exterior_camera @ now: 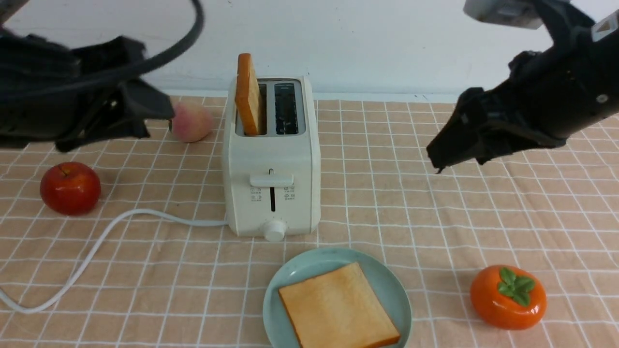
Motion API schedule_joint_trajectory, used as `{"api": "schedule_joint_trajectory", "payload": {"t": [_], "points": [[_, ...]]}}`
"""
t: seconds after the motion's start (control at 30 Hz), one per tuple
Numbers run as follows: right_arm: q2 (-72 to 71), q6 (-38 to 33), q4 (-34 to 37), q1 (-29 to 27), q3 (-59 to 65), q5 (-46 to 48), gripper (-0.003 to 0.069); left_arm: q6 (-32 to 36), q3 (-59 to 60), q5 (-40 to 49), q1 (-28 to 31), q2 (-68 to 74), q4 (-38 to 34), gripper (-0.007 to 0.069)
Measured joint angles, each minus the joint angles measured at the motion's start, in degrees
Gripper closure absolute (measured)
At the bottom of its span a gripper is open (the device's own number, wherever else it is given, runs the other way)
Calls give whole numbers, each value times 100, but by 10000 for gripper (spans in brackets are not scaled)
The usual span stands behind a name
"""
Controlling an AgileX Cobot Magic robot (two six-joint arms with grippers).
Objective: Take toasted bread from bread machine on light coffee tablecloth place on plate.
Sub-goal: 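Reach for a toast slice standing in the toaster with the left gripper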
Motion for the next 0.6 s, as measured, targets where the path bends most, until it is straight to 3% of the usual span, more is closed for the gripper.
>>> {"api": "schedule_joint_trajectory", "payload": {"t": [0.1, 0.27, 0.4, 0.6], "points": [[-196, 5, 0, 0, 0, 157, 176, -1, -896, 188, -312, 774, 331, 221], [-460, 16, 0, 0, -6, 462, 179, -808, -2707, 826, -883, 2335, 1874, 120], [-548, 22, 0, 0, -11, 546, 179, -1593, -3767, 1394, -1004, 3360, 2874, 95], [-574, 22, -2, 0, -11, 653, 179, -1829, -4751, 1537, -1022, 4624, 3330, 92]]}}
